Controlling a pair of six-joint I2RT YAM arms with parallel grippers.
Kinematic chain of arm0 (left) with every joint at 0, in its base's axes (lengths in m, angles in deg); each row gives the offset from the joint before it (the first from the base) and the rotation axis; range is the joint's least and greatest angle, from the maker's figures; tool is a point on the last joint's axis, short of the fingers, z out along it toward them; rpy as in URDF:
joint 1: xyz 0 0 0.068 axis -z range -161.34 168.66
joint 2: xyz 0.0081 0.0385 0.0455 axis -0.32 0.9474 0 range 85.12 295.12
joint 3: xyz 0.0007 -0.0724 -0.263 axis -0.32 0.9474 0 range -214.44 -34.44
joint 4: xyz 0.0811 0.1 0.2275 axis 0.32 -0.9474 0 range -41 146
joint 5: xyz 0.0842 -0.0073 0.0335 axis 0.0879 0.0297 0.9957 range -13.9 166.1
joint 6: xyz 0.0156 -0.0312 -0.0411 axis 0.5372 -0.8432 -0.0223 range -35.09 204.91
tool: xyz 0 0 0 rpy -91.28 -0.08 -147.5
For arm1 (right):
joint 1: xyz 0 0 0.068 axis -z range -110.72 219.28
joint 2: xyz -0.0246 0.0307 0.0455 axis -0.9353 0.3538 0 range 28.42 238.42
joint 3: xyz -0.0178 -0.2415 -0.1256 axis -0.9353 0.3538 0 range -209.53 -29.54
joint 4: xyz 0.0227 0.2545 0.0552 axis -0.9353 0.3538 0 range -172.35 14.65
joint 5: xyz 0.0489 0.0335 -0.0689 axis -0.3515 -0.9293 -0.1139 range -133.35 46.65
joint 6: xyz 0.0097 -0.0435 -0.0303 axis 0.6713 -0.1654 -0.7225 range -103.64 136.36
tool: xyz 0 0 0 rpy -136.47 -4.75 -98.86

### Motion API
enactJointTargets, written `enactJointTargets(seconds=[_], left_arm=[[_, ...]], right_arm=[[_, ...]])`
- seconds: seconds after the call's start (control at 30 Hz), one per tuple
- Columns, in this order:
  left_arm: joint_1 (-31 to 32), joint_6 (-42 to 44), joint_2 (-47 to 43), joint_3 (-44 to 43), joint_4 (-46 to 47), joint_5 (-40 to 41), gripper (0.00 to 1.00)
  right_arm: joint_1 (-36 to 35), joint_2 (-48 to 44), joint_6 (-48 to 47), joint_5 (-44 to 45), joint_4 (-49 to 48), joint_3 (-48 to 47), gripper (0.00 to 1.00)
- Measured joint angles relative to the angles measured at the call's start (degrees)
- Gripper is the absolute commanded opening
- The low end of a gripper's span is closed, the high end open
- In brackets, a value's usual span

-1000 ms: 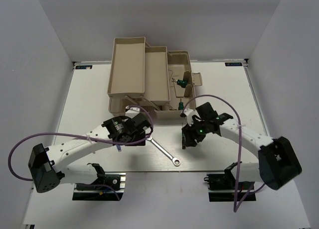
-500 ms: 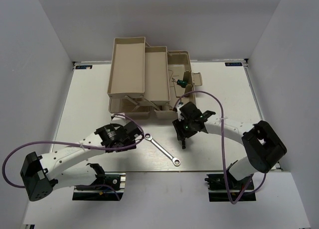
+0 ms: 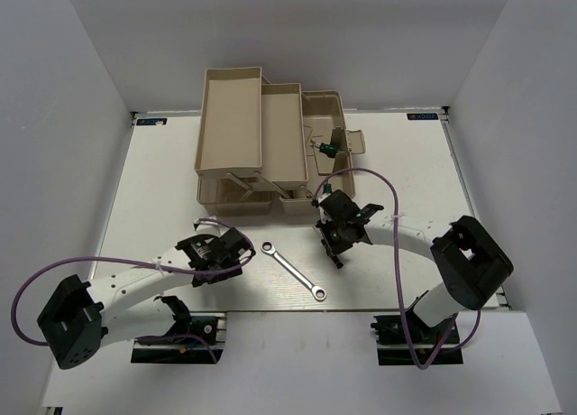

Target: Sort the tools into containers

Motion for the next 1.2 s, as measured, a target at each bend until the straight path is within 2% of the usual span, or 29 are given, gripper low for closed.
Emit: enactJointTargets(seconds=[0.07, 0.23, 0.33, 0.43, 0.53, 0.6, 0.7, 0.83, 0.97, 1.07, 1.1, 1.17, 1.2], left_arm=[[-1.0, 0.2, 0.4, 1.2, 1.9, -0.3, 0.86], [-4.1, 1.5, 3.0, 2.7, 6.7, -0.7, 0.86], [-6.0, 2.9, 4.6, 2.7, 8.9, -0.7, 0.86], [-7.5, 4.6, 5.4, 2.4, 10.3, -0.6, 0.86], [-9.5, 6.7, 6.2, 1.5, 11.7, -0.6, 0.85], [-11.0, 8.0, 6.6, 1.2, 13.2, -0.5, 0.84], [-12.7, 9.8, 7.6, 1.0, 15.2, -0.6, 0.82], [-14.8, 12.0, 9.9, 1.0, 17.6, -1.2, 0.79], [-16.1, 13.7, 12.0, 0.8, 19.6, -1.7, 0.74], [-16.8, 14.3, 13.1, 0.3, 21.2, -2.4, 0.61], [-16.9, 14.4, 13.5, 0.2, 21.7, -2.7, 0.54], [-17.2, 14.7, 14.0, -0.1, 22.6, -3.0, 0.47], [-17.2, 14.8, 14.1, 0.0, 22.9, -3.2, 0.43]], right_arm=[[0.0, 0.8, -0.1, 0.0, 0.3, -0.9, 0.01], [0.2, 0.9, -0.7, -1.1, 0.7, -1.3, 0.00], [0.9, -0.3, -2.5, -5.9, 2.7, -1.5, 0.00], [1.8, -5.6, -6.5, -12.8, 5.7, -1.5, 0.00], [2.7, -15.2, -11.0, -19.4, 7.1, -2.0, 0.00], [3.2, -20.2, -13.2, -21.7, 7.8, -4.5, 0.00], [4.4, -21.4, -14.5, -22.7, 8.2, -11.7, 0.00], [6.5, -14.6, -13.6, -21.7, 6.8, -23.1, 0.00], [7.9, -1.1, -10.7, -19.0, 6.3, -39.1, 0.00], [8.6, 11.1, -8.9, -17.6, 6.5, -53.5, 0.00], [8.8, 14.9, -8.3, -17.5, 7.4, -58.4, 0.12], [9.2, 21.7, -7.4, -17.3, 7.8, -65.7, 0.19], [9.3, 24.7, -7.0, -17.2, 8.5, -68.5, 0.26]])
